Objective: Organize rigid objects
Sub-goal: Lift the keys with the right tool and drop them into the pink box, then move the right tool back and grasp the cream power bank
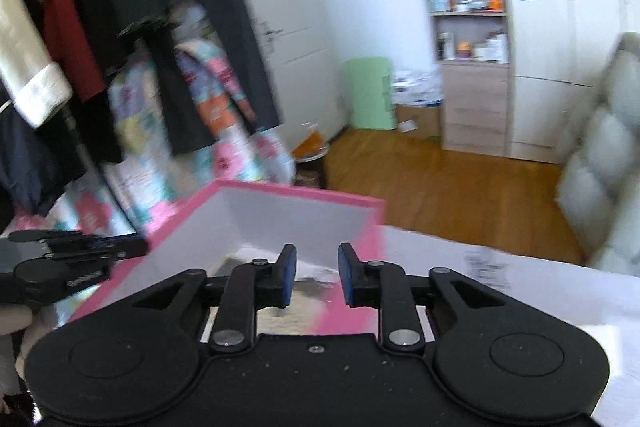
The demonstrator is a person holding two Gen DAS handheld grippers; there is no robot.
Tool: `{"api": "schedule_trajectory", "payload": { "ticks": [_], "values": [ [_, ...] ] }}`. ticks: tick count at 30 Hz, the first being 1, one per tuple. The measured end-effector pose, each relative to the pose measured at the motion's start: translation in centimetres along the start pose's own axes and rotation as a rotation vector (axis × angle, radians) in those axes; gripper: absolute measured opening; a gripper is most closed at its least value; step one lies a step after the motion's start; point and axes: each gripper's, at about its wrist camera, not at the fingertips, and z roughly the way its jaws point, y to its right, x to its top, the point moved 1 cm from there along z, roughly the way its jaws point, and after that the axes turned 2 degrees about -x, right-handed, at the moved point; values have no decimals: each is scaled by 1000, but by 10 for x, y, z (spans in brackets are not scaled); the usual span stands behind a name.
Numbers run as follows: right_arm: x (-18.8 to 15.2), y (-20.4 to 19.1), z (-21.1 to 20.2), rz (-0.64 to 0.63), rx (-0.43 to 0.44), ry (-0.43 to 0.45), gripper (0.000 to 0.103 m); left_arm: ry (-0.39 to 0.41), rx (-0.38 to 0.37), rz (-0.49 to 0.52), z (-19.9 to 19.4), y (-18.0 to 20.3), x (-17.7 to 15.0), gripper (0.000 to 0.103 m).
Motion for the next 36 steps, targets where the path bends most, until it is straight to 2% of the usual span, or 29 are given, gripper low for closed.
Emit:
{"api": "schedule_trajectory", "payload": {
  "ticks": [7, 10, 13, 19, 24, 31, 36],
  "values": [
    [-15, 76, -31, 80, -188, -42, 35, -2, -4, -4, 1, -1, -1, 4],
    [-25, 104, -32, 115, -235, -103, 35, -2, -2, 3, 1, 0, -1, 4],
    [-38, 123, -22, 136, -274, -203, 36, -2, 3, 9, 2, 1, -2, 4],
    [-66, 141, 5, 166, -265, -328, 43, -3, 6, 11, 2, 2, -1, 4],
    [-71, 135, 17, 128, -295, -332, 58, -5, 7, 12, 3, 3, -2, 4],
    [-74, 122, 21, 42, -334, -349, 59, -4, 7, 12, 3, 3, -3, 4],
    [-77, 119, 9, 103, -309, -379, 58, 3, 4, 7, 2, 5, -3, 4]
  ]
}}
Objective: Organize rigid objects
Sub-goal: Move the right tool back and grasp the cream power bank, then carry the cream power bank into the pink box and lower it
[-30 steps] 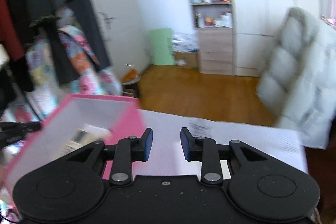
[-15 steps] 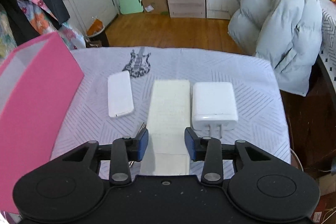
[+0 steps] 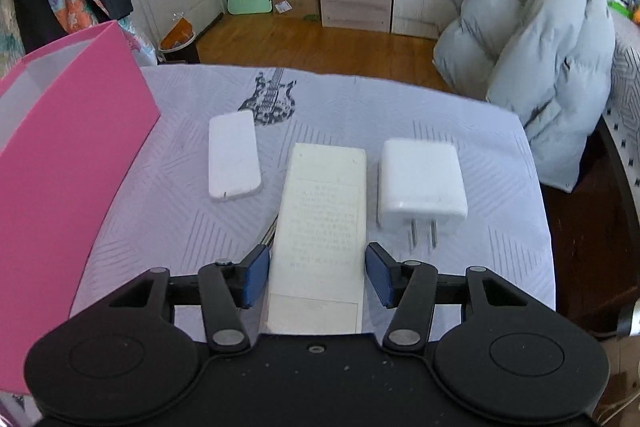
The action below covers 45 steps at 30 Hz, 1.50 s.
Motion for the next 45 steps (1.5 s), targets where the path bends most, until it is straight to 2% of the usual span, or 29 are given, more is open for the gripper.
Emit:
{"api": "schedule_trajectory", "payload": {
  "ticks": [5, 9, 20, 22, 24, 28, 34, 41, 45],
  "values": [
    [-10, -7, -8, -3, 20, -53, 59, 3, 4, 8, -1, -1, 0, 4],
    [-5, -6, -5, 0, 30, -66, 59, 3, 4, 6, -2, -2, 0, 4],
    [30, -10, 32, -2, 22, -31, 63, -1, 20, 16, -3, -2, 0, 4],
    [29, -8, 32, 0, 24, -19, 58, -1, 20, 17, -3, -2, 0, 4],
    [27, -6, 29, 3, 31, -2, 58, -2, 22, 18, -3, -1, 0, 4],
    [24, -3, 8, 17, 43, 74, 58, -3, 19, 13, -2, 0, 1, 4],
    [18, -5, -50, 22, 72, 224, 58, -3, 33, 18, -2, -1, 1, 4],
    [6, -25, -106, -52, 67, 346, 57, -3, 32, 13, -2, -3, 1, 4],
    [13, -39, -131, -97, 76, 419, 57, 0, 30, 10, -2, -3, 2, 4]
  ]
}}
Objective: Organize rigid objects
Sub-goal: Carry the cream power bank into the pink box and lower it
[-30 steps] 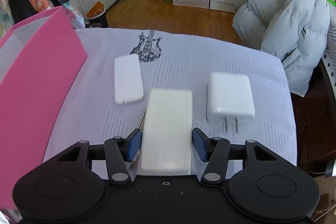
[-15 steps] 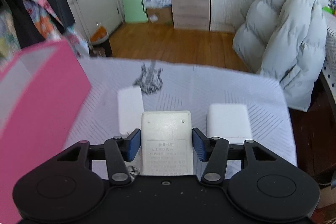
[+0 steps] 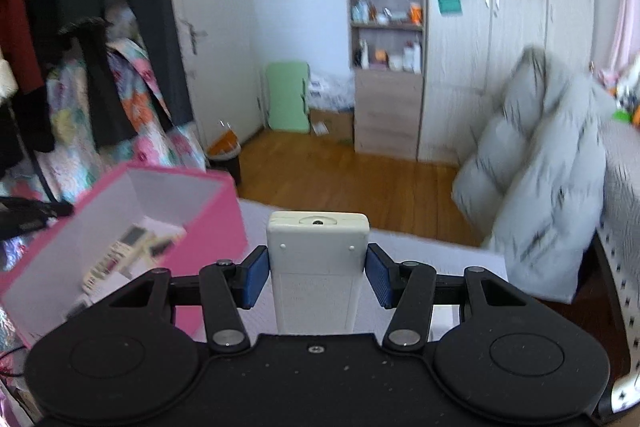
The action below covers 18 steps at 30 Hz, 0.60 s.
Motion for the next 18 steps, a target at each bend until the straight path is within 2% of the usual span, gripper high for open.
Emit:
{"api": "schedule_trajectory", "payload": {
  "ticks": [4, 10, 14, 18],
  "values": [
    [23, -19, -16, -24, 62, 81, 58, -12, -5, -18, 2, -2, 2, 4],
    [51, -60, -20, -30, 281, 207, 58, -5, -14, -23, 1, -3, 1, 4],
    [52, -101, 16, -74, 393, 176, 58, -5, -19, -30, 2, -5, 1, 4],
    [44, -138, 72, -87, 433, 90, 57, 11, -8, -27, 0, -5, 0, 4]
  ]
}}
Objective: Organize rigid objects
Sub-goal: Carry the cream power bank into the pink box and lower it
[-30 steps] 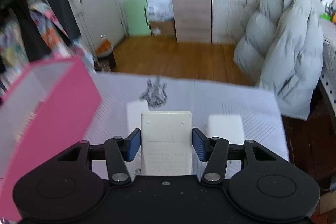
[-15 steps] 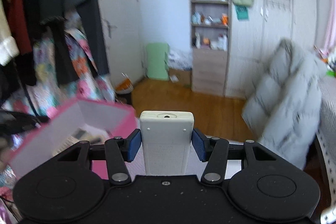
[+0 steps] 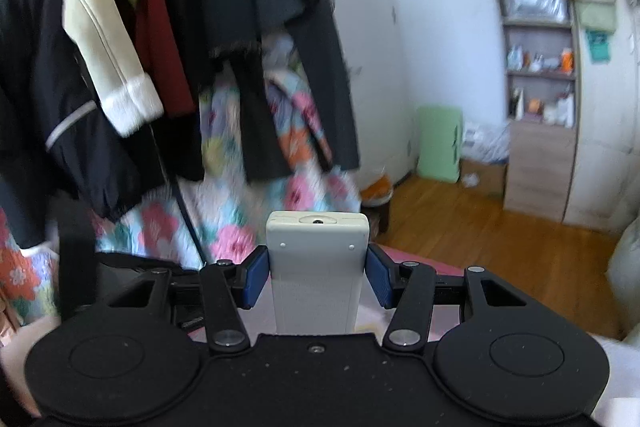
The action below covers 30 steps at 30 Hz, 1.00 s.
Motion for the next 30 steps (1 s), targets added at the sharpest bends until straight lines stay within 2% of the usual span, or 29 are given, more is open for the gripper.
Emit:
{"api": "schedule_trajectory", "payload": {
  "ticks": [3, 6, 8, 12, 17, 21, 26, 30],
  "values": [
    [-10, -1, 39, 26, 2, -29, 57, 6, -5, -16, -1, -2, -1, 4],
    [-19, -1, 50, 72, 23, -95, 57, 20, -21, -37, -2, -5, -2, 2],
    [-25, -4, 43, 89, 45, -107, 57, 34, -22, -36, -4, -5, -3, 1],
    [-33, -12, 21, 16, 23, -167, 58, 51, 16, -22, -5, -1, -3, 0],
    [-49, -18, 1, -53, 0, -238, 58, 53, -2, -8, -6, 0, -3, 0],
    [-56, -23, -1, -79, -2, -278, 58, 45, -19, -19, -5, -2, -3, 0],
    [-63, -25, 6, -65, 39, -310, 58, 41, -25, -12, -4, -2, -2, 0],
    [-68, -28, 14, -84, 31, -349, 58, 38, -44, -18, -3, -4, -2, 0]
  ]
}}
